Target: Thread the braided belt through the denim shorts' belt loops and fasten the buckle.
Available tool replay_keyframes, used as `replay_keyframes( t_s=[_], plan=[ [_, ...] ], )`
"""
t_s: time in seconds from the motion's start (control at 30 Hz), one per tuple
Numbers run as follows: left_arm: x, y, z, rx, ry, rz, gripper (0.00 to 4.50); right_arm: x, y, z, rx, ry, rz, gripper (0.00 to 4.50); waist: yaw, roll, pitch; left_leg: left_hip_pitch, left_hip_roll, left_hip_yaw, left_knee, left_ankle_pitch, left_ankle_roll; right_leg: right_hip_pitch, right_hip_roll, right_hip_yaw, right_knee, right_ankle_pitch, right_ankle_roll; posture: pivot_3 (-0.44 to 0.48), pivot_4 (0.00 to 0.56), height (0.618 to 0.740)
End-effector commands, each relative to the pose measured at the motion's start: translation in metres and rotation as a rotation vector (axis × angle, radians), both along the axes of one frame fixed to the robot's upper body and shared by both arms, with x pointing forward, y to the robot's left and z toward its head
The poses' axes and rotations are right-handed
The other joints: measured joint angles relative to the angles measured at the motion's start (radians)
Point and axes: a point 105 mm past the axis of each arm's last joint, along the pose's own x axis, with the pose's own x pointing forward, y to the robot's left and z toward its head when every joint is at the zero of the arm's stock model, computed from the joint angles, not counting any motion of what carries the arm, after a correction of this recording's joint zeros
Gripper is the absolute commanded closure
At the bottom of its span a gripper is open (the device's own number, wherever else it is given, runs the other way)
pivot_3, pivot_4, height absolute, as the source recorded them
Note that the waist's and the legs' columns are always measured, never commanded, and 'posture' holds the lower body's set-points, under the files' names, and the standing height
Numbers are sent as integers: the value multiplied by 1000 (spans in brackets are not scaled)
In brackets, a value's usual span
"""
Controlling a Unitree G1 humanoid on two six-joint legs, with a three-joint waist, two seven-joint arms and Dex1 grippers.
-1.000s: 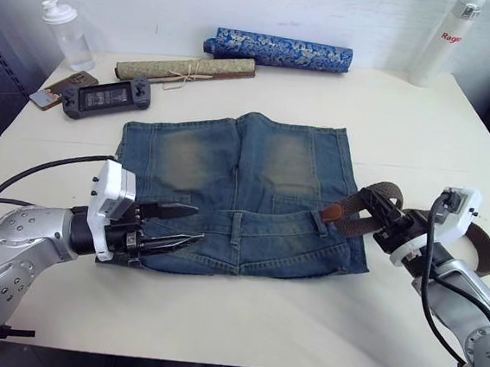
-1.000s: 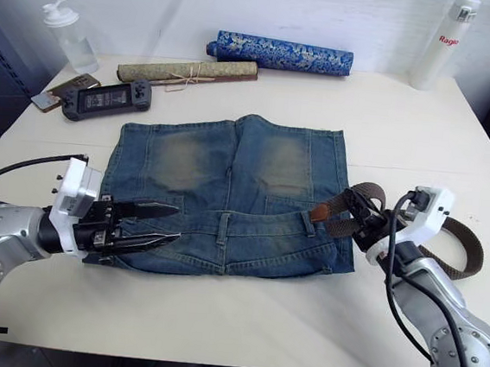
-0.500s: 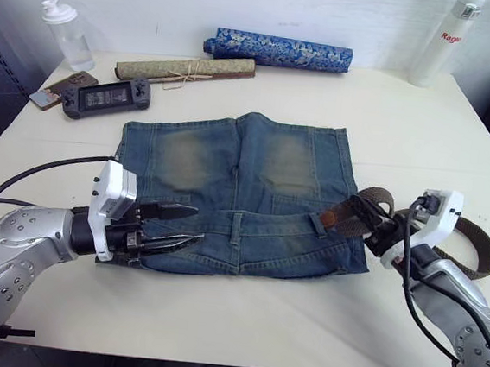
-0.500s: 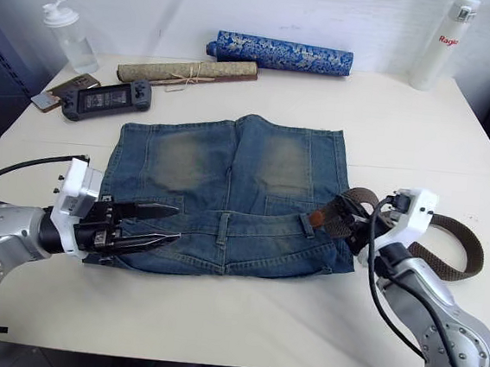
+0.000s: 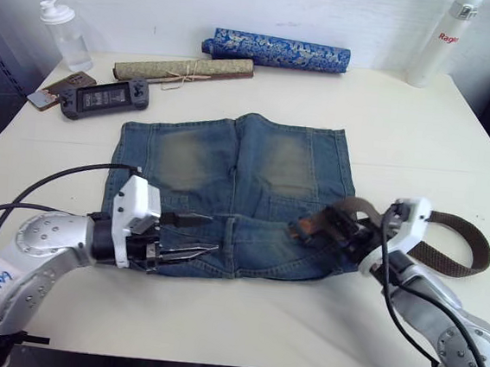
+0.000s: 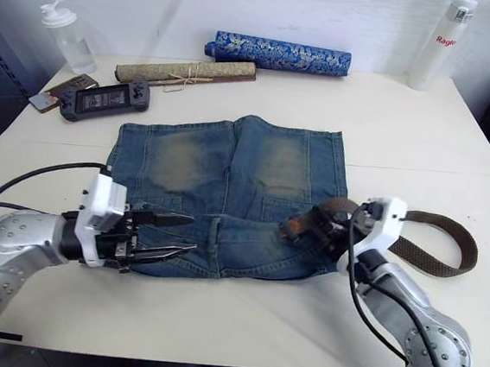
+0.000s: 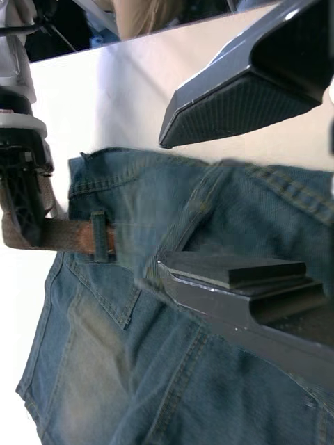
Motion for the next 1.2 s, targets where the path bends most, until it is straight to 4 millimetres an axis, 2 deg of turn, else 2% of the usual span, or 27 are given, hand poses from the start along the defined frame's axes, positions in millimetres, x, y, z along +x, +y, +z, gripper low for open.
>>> replay_keyframes(
  t_s=[0.03, 0.13, 0.27, 0.4, 0.6, 0.73, 0.83, 1.1, 1.2],
  plan=[
    [3, -13, 7, 1, -116, -10, 1865, -6, 8, -18, 40, 126, 54, 4500, 1, 0, 0, 0, 0, 0, 0, 0, 0, 0, 0, 0, 0, 0, 0, 0, 150, 637],
    [4, -18, 4, 15, -142, -27, 1865, -6, 3, -28, -21, 160, 64, 4500, 1, -2, -2, 0, -1, 0, 0, 0, 0, 0, 0, 0, 0, 0, 0, 0, 150, 637],
    [3, -17, 3, 10, -128, -42, 1865, 9, -11, -8, -20, 66, -1, 4500, 1, -3, -2, 1, -1, 0, 0, 0, 0, 0, 1, -1, 0, 1, 2, 0, 150, 637],
    [4, -15, 5, -3, -118, -23, 1865, 13, -21, 7, 3, 8, -15, 4500, 1, -3, -2, 1, -2, 0, 0, 0, 0, 1, 0, -1, -1, 1, 2, 0, 150, 637],
    [7, -16, 8, -5, -116, -12, 1865, 15, -39, 0, -10, 50, -21, 4500, 4, -3, -2, 0, -2, -1, 1, 0, 0, 2, 0, 0, -1, 2, 4, 0, 150, 637],
    [9, -18, 11, -9, -114, -12, 1865, 6, -31, -8, -6, 96, 54, 4500, 3, -3, -2, 0, -2, -1, 1, 0, 0, 1, 0, 0, -1, 2, 4, 0, 150, 637],
    [4, -22, 11, -36, -77, -39, 1865, -1, -14, 4, -13, 12, 158, 4500, 3, -3, -2, 0, -2, -1, 1, 0, 0, 1, 0, 0, -1, 2, 4, 0, 150, 637],
    [1, -24, 9, -39, -56, -43, 1865, 9, -11, 26, -157, -233, 173, 4500, 2, -2, -1, 1, -2, -1, 0, 0, 0, 1, 0, -1, -1, 2, 4, 0, 150, 637],
    [2, -24, 7, -41, -55, -41, 1865, 5, -5, 24, -168, -252, 256, 4500, 3, -2, -1, 1, -2, -1, 0, 0, 0, 1, 0, -1, -2, 2, 4, 0, 150, 637]
  ],
)
